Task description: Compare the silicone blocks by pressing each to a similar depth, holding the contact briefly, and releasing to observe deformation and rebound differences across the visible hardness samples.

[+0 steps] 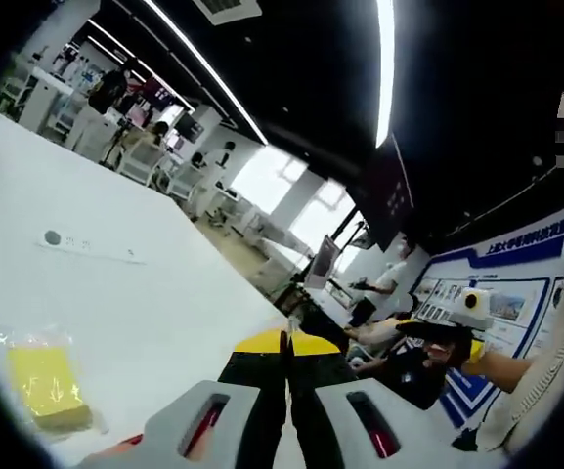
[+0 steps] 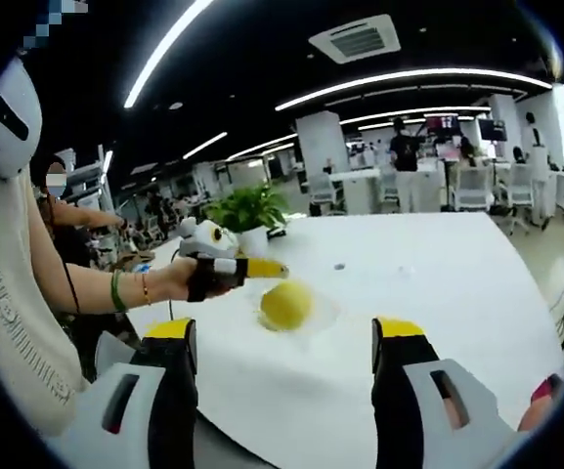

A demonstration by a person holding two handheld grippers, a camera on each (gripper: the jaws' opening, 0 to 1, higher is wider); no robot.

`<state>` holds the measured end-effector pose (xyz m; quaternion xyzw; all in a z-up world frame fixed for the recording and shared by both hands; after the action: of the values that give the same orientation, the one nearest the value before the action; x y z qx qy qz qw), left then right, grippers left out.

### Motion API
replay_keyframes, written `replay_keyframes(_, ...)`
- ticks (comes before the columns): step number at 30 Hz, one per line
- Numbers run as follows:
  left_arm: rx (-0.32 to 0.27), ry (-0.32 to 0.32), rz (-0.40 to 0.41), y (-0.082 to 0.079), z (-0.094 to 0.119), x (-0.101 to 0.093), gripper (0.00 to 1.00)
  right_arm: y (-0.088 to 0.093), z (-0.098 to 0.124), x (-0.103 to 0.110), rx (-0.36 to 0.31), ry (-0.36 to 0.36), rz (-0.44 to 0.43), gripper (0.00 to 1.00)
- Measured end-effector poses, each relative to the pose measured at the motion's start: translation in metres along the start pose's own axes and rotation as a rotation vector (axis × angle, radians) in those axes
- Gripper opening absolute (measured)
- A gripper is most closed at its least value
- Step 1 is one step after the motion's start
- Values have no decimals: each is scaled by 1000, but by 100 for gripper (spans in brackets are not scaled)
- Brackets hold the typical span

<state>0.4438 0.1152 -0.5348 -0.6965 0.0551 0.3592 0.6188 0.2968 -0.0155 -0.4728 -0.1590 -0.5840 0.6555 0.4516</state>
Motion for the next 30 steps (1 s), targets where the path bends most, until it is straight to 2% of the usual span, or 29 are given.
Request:
replay_keyframes(7, -18, -15, 48, 8, -29, 27, 0, -1, 5, -20, 28, 53, -24, 67)
replay_keyframes(13, -34, -58, 114, 16, -47, 51, 0, -27, 2, -26, -16, 56, -5, 68)
replay_keyframes(16, -32, -115, 153, 25, -53, 71, 0, -42, 2, -26, -32, 55, 15, 68)
replay_keyframes(17, -36, -115, 174, 28, -56, 76, 0, -49, 2, -26, -45, 52, 25, 68)
replay_keyframes(20, -54, -158, 218, 32, -57, 96, 0, -57, 0, -28, -50, 49, 46, 67)
replay_keyframes(23, -33, -243, 214, 44, -58, 119, 0, -53, -3, -35, -24, 63, 64, 66)
replay_keyframes(27, -27, -356, 282, 62, -56, 150, 0, -40, -6, -43, 15, 81, 58, 66)
replay_keyframes(30, -34, -386, 290, 67, -58, 161, 0, -34, -7, -44, 26, 76, 45, 64)
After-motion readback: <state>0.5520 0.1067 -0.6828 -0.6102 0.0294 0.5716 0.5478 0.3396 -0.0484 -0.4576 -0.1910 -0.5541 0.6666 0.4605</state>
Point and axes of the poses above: the point that each gripper's makers call its tool centre point, and the gripper's own axes: z roughly backward along the fingers, x roughly to its left, y roughly out of its underside, the point moved 1 cm from there along z, roughly backward along the fingers, and after that the axes turned 6 degrees about -z, right-handed, at the moved point
